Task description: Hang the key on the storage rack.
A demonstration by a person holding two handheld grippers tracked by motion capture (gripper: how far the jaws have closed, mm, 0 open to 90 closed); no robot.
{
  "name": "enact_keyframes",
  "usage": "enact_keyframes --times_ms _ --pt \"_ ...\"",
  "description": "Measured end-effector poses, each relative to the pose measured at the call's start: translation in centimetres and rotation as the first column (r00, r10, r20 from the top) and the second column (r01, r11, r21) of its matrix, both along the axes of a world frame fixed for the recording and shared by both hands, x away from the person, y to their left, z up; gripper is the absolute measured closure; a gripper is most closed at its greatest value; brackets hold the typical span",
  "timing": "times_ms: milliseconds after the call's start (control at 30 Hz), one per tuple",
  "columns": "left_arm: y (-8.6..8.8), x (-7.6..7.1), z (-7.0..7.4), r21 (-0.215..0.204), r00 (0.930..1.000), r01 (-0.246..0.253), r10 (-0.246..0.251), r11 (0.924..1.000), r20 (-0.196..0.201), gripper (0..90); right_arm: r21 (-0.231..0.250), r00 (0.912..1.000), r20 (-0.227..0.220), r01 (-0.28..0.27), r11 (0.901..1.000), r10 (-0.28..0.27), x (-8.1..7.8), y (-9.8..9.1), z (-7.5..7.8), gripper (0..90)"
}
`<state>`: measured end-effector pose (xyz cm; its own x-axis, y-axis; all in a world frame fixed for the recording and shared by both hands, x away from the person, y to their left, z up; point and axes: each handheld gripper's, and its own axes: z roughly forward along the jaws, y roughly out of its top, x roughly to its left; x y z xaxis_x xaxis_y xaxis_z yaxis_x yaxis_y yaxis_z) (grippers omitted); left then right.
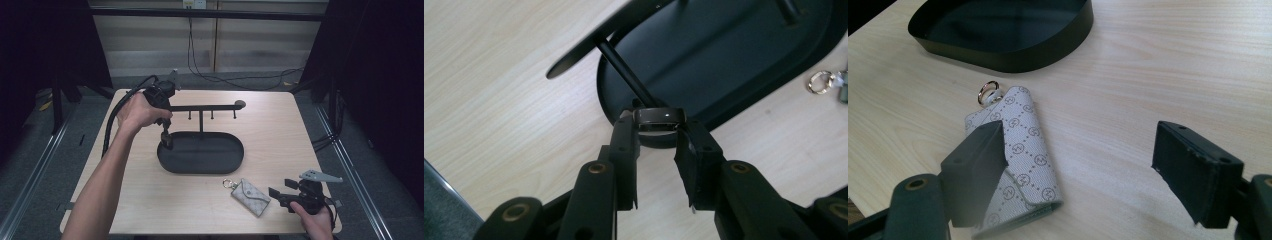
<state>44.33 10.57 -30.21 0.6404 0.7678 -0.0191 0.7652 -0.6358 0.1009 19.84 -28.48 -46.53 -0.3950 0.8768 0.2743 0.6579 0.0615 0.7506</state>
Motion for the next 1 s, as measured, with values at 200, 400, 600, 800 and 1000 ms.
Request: enact_keyframes --times_ms 200,400,600,800,1000 --pt "0.0 0.4 -0.3 -0.005 0.9999 -0.017 0.017 0.9998 0.002 70.6 0.004 1.0 -0.002 0.003 1.0 -0.003 0.0 -0.1 0.0 20.9" --pt "-0.1 0.6 -0.7 -0.016 0.998 -0.058 0.058 0.9982 0.025 70.5 0.001 1.0 0.001 0.001 1.0 -0.001 0.0 0.0 0.0 21.0" --pt "0.1 0.6 -0.8 -0.042 0.9973 -0.067 0.068 0.9969 0.029 69.8 0.004 1.0 0.002 0.003 1.0 -0.003 0.0 0.0 0.0 21.0" --pt "0.9 0.1 -0.2 -0.055 0.9953 -0.076 0.079 0.9956 0.056 48.6 0.005 1.0 0.0 0.0 1.0 0.0 0.0 0.0 0.0 20.6" --pt "2.3 -0.8 0.1 -0.144 0.9929 -0.079 0.091 0.9863 0.076 36.5 0.009 1.0 -0.002 0.008 0.9999 -0.008 0.1 0.0 0.0 20.3"
